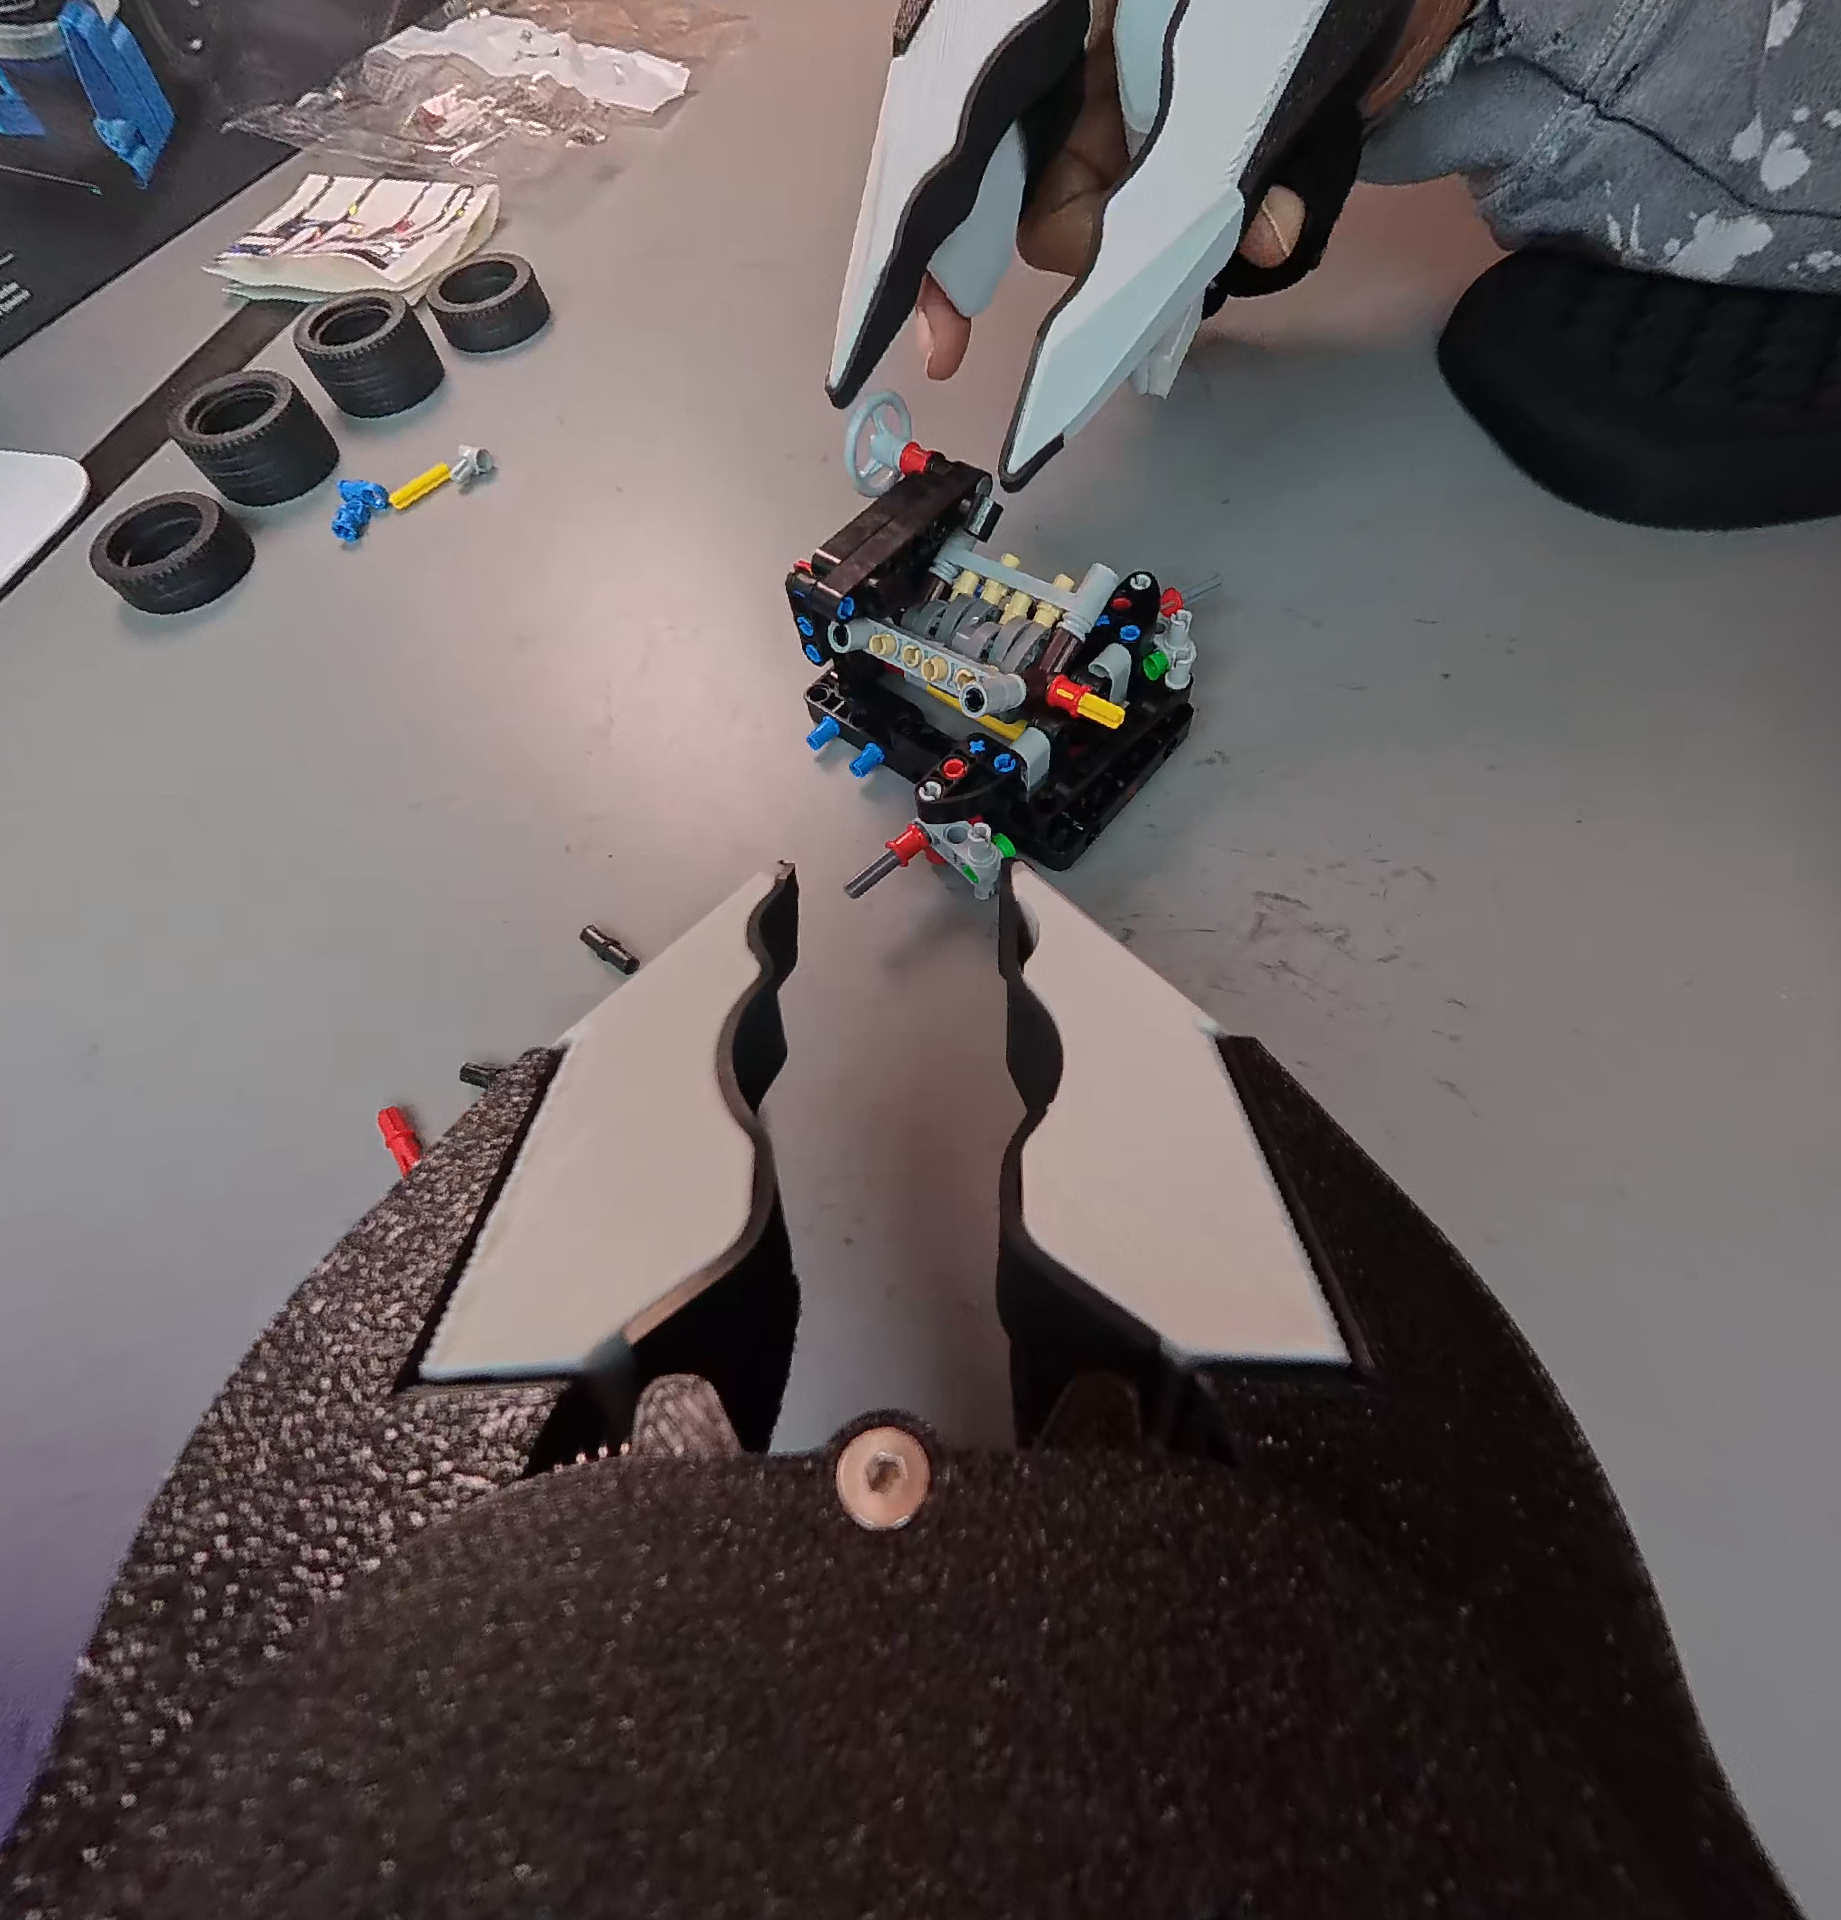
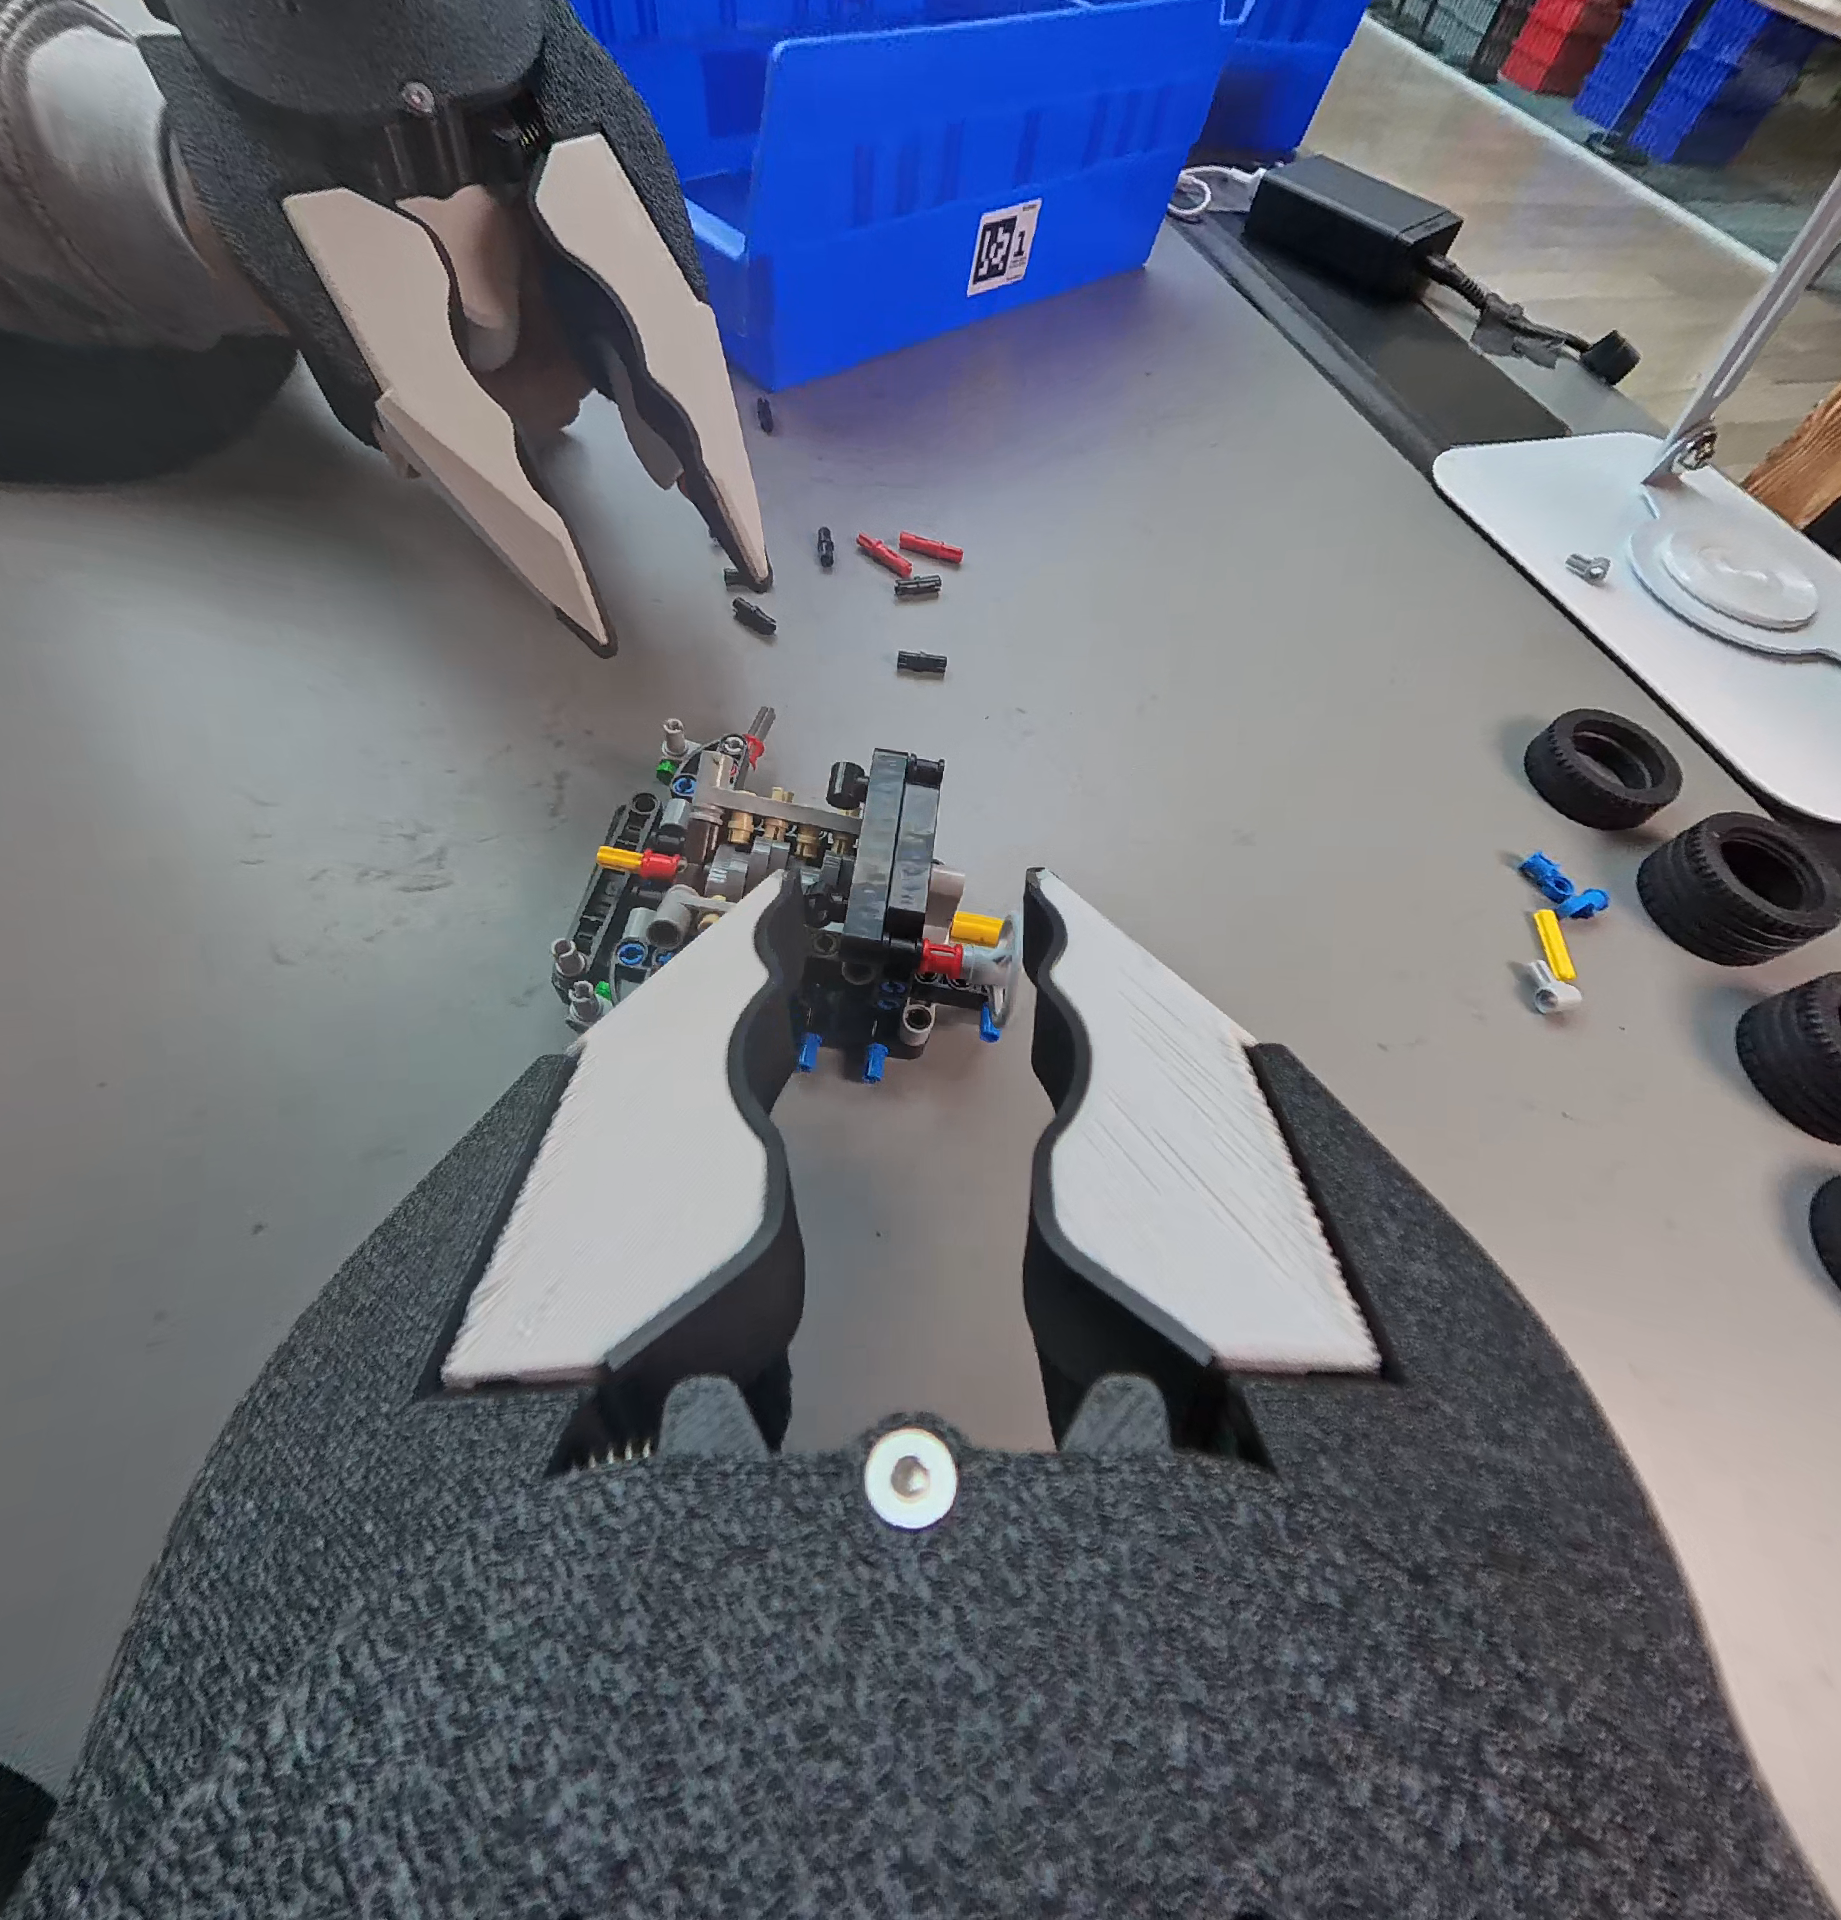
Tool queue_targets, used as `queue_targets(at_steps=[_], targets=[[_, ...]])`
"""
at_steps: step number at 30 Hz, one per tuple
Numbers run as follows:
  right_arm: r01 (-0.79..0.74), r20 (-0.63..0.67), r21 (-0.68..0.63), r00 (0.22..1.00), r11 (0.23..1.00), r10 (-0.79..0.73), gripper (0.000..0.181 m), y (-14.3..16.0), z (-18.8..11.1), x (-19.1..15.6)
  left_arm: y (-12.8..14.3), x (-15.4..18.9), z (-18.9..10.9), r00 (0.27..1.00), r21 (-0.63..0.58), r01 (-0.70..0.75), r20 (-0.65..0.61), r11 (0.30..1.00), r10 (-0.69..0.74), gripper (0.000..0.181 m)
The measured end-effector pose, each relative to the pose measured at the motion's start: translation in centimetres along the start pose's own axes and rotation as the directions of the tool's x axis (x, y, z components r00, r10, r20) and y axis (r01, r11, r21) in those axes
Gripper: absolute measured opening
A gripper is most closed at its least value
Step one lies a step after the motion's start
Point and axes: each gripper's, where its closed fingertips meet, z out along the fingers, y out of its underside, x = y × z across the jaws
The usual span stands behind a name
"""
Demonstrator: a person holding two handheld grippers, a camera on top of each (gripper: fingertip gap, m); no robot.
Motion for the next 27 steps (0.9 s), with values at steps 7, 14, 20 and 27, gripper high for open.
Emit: queue_targets(at_steps=[7, 14, 20, 27], targets=[[0.050, -0.007, -0.061, 0.999, 0.997, -0.050, 0.036, -0.2, 1.8, -1.2, 0.0, 0.0, 0.0, 1.000, 0.000, 0.006, -0.002, 1.000, -0.006, 0.036], [0.011, -0.097, -0.136, 0.995, 0.991, -0.024, 0.017, 0.6, 2.2, 0.1, -0.3, -0.4, -0.4, 1.000, 0.015, 0.012, 0.016, 1.000, -0.013, 0.036], [-0.078, -0.215, -0.154, 0.976, 0.985, 0.044, 0.017, 1.2, 1.8, 2.3, -0.2, -0.7, -0.5, 0.999, 0.010, 0.015, 0.029, 1.000, -0.015, 0.036], [-0.259, -0.376, -0.136, 0.907, 0.956, 0.192, 0.017, 2.1, 0.7, 5.0, -0.2, -0.9, -0.5, 0.999, 0.013, 0.015, 0.041, 1.000, -0.015, 0.036]])
